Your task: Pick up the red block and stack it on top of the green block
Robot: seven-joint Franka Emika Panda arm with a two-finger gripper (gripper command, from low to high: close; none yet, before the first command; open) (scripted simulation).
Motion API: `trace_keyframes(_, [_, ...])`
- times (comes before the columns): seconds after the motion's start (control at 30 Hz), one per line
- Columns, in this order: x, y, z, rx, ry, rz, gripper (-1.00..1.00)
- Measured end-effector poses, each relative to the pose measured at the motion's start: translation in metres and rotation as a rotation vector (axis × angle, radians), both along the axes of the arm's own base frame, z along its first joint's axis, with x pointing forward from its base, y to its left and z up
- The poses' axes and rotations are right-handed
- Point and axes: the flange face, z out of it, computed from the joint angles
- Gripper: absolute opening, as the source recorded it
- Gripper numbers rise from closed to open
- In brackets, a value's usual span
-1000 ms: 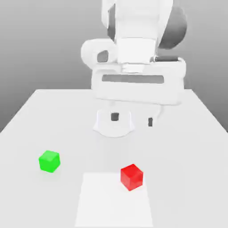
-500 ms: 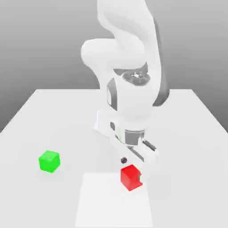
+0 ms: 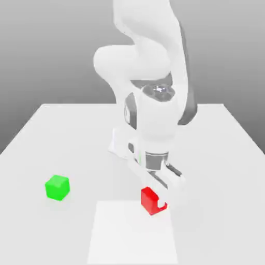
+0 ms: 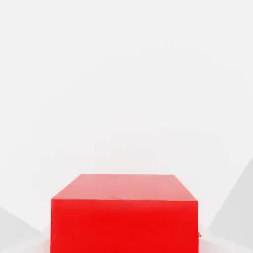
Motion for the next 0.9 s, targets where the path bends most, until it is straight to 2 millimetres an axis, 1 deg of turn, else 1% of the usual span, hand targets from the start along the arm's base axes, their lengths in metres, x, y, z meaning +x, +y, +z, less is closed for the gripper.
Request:
trace_keyframes(0.03, [-0.001,0.0,0.007,-0.001,0.001,0.002,-1.0])
trace_keyframes(0.07, [0.0,-0.015,0.012,-0.003,0.002,-0.032,-1.0])
trace_keyframes(0.17, [-0.001,-0.067,0.021,-0.009,0.003,-0.133,-1.0])
trace_keyframes(0.27, [-0.01,-0.128,0.03,-0.013,0.005,-0.256,-1.0])
trace_keyframes(0.33, [-0.023,-0.167,0.035,-0.014,0.006,-0.341,-1.0])
trace_keyframes(0.4, [-0.04,-0.205,0.04,-0.012,0.006,-0.426,-1.0])
trace_keyframes(0.5, [-0.074,-0.256,0.048,-0.005,0.005,-0.553,-1.0])
trace_keyframes(0.53, [-0.085,-0.269,0.048,-0.002,0.004,-0.589,-1.0])
trace_keyframes(0.57, [-0.09,-0.275,0.044,-0.001,0.003,-0.607,-1.0])
trace_keyframes(0.63, [-0.094,-0.281,0.03,0.0,0.003,-0.621,-1.0])
trace_keyframes(0.77, [-0.095,-0.281,-0.004,0.001,0.003,-0.622,-1.0])
trace_keyframes(0.8, [-0.095,-0.28,-0.011,0.001,0.003,-0.619,1.0])
trace_keyframes(0.9, [-0.092,-0.277,-0.011,0.001,0.003,-0.606,1.0])
